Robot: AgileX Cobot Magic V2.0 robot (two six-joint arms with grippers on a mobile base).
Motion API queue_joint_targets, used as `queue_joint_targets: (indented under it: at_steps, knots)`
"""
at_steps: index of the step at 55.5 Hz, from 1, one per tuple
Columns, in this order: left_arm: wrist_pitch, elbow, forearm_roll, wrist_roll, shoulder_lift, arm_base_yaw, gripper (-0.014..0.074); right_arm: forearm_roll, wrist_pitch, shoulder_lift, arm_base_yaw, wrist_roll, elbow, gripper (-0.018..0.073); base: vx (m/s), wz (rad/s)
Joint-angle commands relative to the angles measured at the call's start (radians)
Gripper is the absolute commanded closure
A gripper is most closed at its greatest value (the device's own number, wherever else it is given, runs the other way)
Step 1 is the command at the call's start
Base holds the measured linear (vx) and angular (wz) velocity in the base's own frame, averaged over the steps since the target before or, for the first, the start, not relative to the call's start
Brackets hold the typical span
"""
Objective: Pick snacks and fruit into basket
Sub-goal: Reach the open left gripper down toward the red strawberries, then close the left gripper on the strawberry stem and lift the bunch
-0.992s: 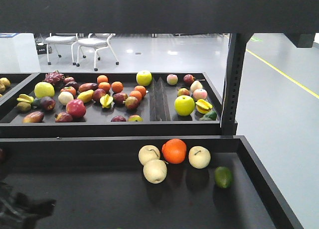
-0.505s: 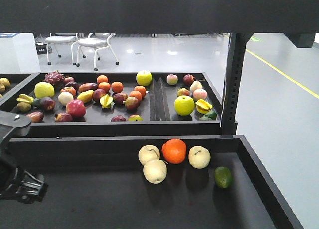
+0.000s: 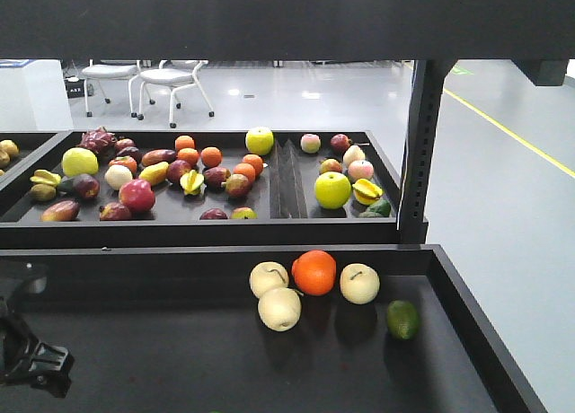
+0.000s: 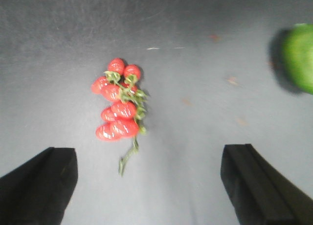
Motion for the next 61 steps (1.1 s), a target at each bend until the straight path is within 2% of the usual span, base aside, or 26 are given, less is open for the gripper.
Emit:
queue_joint_targets:
  at_steps: [1, 19, 28, 55, 61]
  knots:
    - [-0.079, -0.032, -0.007, 0.007, 0.014, 0.003, -0.0071, -0.023, -0.077, 0.010, -0.001, -0.003, -0.028, 0.0566, 0.00, 0.00]
    - [-0.154, -0.032, 0.004, 0.005, 0.213, 0.003, -0.0060, -0.007, -0.075, 0.010, -0.001, -0.002, -0.028, 0.0566, 0.00, 0.00]
    - [-0.192, -0.032, 0.034, -0.001, 0.285, 0.003, -0.0052, 0.023, -0.075, 0.010, -0.001, -0.002, -0.028, 0.0566, 0.00, 0.00]
    - [-0.332, -0.028, 0.092, -0.005, 0.348, 0.003, -0.0029, 0.055, -0.075, 0.010, -0.001, -0.002, -0.028, 0.0566, 0.00, 0.00]
    - [-0.357, -0.028, 0.092, -0.040, 0.352, 0.003, -0.0026, 0.055, -0.075, 0.010, -0.001, -0.002, -0.028, 0.0566, 0.00, 0.00]
